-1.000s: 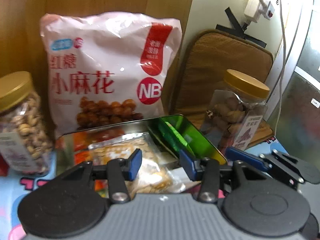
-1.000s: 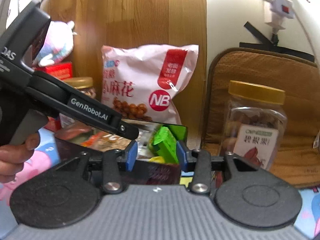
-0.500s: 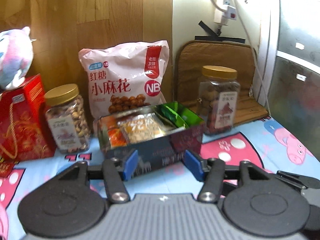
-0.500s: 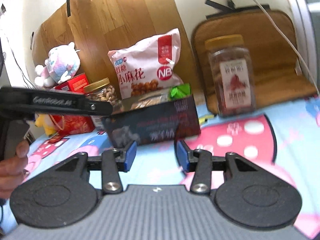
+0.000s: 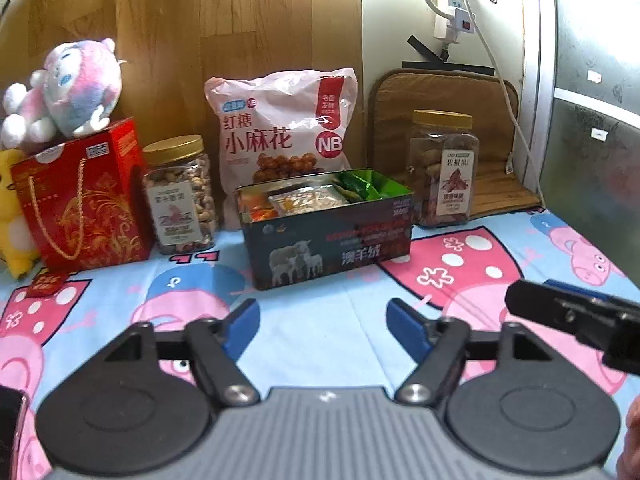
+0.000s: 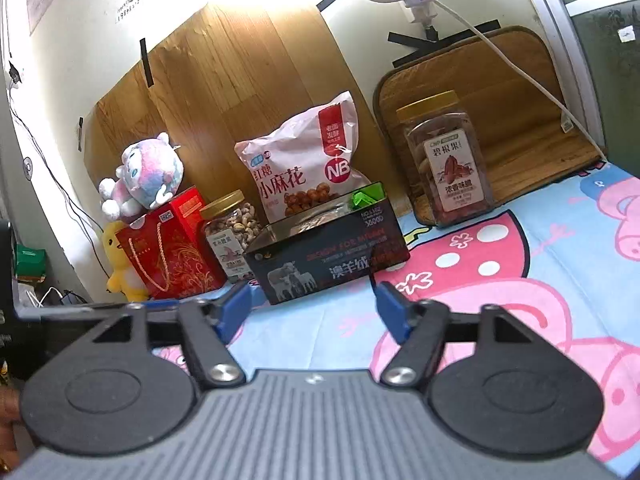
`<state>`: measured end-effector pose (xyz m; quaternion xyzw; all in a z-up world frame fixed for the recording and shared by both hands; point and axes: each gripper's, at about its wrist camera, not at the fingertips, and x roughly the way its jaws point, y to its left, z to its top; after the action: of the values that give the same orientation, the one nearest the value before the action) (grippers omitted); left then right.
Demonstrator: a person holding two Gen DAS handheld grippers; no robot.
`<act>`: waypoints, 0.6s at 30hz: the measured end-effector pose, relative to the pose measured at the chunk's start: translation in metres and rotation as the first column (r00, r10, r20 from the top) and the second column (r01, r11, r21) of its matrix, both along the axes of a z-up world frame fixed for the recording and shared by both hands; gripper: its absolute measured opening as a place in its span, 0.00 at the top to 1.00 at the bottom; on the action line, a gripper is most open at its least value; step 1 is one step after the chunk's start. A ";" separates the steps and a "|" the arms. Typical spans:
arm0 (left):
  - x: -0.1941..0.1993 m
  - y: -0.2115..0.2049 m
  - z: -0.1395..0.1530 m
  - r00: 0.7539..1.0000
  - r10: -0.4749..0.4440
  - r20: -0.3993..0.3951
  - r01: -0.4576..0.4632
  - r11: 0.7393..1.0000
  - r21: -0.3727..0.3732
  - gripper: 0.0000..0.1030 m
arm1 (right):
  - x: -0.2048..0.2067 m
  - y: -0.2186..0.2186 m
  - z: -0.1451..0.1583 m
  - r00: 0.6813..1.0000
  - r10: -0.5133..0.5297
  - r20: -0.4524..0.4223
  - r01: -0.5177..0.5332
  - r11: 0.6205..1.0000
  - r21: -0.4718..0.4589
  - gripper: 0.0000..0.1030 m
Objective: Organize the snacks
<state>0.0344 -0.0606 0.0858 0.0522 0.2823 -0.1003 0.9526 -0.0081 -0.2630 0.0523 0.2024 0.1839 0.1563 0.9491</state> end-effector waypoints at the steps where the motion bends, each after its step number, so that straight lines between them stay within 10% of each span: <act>1: -0.003 0.000 -0.001 1.000 0.002 0.000 -0.002 1.000 0.004 0.25 | -0.002 0.000 0.000 1.000 -0.001 0.002 0.001 1.000 0.001 0.27; 18: -0.016 0.012 -0.007 0.991 0.133 0.029 -0.134 0.988 0.080 0.00 | -0.012 0.006 0.006 0.999 -0.019 0.030 0.018 1.000 0.025 0.11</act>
<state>0.0181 -0.0483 0.0787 0.0733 0.2776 -0.0241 0.9576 -0.0206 -0.2567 0.0586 0.2133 0.1656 0.1530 0.9506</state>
